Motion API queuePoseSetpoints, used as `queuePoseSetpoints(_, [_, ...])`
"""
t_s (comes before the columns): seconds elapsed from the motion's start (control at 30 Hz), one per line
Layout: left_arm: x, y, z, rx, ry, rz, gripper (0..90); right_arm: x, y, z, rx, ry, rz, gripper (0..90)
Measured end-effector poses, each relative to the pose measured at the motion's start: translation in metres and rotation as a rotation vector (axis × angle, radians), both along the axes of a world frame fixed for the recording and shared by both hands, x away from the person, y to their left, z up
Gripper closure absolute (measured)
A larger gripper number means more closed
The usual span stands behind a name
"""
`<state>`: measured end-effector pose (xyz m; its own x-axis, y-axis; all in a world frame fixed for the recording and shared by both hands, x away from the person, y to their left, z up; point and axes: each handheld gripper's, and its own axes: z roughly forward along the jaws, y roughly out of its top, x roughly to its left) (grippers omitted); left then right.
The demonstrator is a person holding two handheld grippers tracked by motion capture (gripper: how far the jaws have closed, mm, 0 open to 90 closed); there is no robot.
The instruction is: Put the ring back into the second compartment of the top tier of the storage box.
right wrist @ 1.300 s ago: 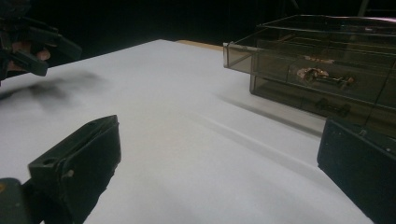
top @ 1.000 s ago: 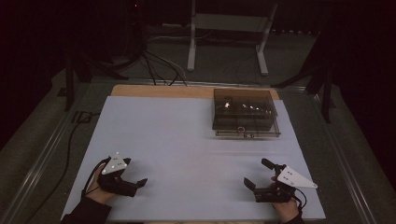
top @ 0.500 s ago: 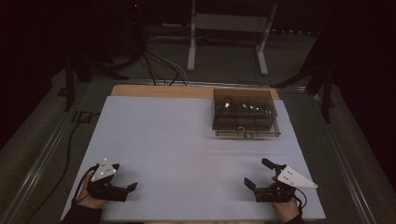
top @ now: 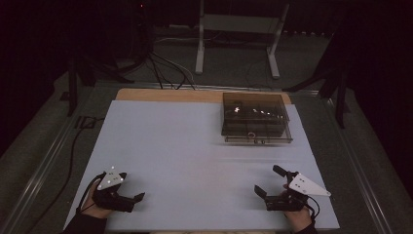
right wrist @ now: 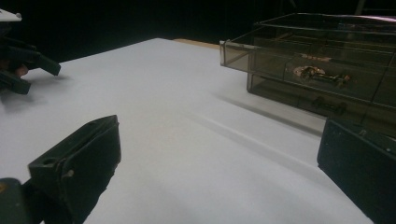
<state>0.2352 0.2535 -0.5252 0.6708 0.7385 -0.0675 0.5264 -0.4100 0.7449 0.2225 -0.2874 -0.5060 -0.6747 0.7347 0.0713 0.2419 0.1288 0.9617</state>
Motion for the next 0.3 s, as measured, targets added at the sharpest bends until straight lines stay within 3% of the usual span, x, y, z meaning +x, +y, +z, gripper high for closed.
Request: queuePoseSetpoints(0.3, [0.0007, -0.0009, -0.0004, 0.007, 0.003, -0.003, 0.7, 0.0004, -0.0003, -0.0003, 0.002, 0.003, -0.001, 0.0])
